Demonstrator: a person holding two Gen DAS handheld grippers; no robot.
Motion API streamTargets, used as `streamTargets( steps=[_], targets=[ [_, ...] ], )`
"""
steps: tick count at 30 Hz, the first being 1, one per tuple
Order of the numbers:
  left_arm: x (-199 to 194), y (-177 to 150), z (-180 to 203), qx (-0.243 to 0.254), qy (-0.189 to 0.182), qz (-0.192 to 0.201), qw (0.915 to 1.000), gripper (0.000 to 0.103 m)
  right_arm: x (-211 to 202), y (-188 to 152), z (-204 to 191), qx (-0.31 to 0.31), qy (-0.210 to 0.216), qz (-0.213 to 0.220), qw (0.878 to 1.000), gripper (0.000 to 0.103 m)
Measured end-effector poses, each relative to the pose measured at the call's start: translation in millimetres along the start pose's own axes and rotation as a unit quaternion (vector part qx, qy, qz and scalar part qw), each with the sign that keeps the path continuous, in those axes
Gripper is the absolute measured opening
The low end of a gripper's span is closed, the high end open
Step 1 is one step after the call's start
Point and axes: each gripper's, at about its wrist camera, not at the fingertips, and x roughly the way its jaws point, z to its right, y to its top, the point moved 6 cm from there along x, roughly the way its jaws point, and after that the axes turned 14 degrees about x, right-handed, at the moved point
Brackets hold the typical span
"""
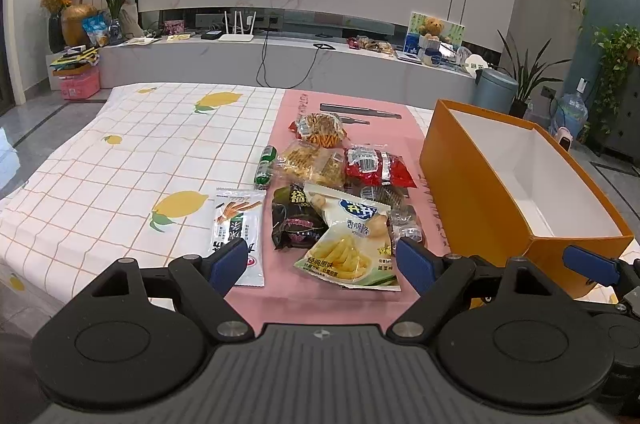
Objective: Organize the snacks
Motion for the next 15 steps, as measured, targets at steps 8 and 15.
streamTargets(
  steps=[8,15],
  targets=[
    [1.6,-0.6,-0.1,0.001,0.000,-0.003,1.0000,0.098,0.2,-0.7,-0.3,0.001,-0.002,-0.003,1.000,0.100],
    [1.9,-1.1,-0.4,0.001,0.000,-0.003,1.0000,0.098,2.0,-0.9,1.9,0.005,-0.004,-0.005,1.000,0.100]
  ],
)
